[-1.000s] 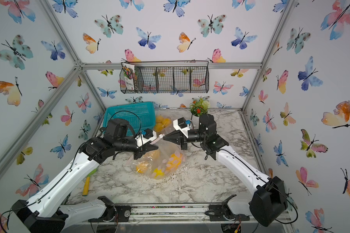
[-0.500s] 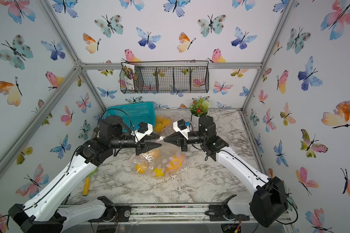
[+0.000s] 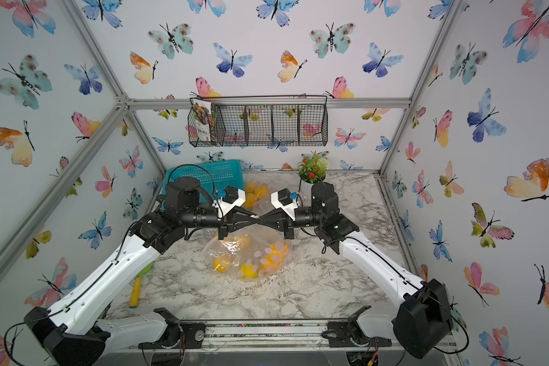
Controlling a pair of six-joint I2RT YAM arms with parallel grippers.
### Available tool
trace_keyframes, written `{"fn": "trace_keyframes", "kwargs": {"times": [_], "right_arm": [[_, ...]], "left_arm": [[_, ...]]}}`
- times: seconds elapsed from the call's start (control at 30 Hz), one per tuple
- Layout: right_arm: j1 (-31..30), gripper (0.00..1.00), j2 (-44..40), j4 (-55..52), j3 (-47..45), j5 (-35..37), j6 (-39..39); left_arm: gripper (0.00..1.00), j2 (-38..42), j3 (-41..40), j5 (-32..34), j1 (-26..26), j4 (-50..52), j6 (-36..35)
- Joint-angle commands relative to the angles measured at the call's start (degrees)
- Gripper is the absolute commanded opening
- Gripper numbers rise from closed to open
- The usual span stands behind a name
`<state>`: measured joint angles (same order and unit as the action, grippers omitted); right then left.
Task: Open the zip-top bag and take out the pear
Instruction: Unzip the zipper on the zipper food storage bag.
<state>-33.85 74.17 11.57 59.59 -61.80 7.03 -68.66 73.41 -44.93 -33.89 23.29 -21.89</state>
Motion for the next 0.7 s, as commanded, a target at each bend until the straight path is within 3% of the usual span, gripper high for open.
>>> {"fn": "trace_keyframes", "kwargs": {"times": [0.0,0.23,0.5,0.67], "right_arm": [[-0.4,0.03,-2.2,-0.3,-0.5,2.0,0.9],[-0.3,0.03,-6.3,0.2,-2.6,8.7,2.0],[-0.3,0.03,-9.6,-6.3,-2.1,10.2,6.8],[-0.3,0.03,-13.4,-7.7,-2.6,23.4,7.1]], "left_arm": [[0.1,-0.1,0.4,1.7,-0.3,2.7,-1.8],[0.03,3.0,-2.2,5.9,0.5,5.5,-3.5],[0.03,5.4,-4.6,8.1,4.9,9.5,-5.8],[0.03,7.0,-5.3,12.1,8.2,13.7,-6.7]]}}
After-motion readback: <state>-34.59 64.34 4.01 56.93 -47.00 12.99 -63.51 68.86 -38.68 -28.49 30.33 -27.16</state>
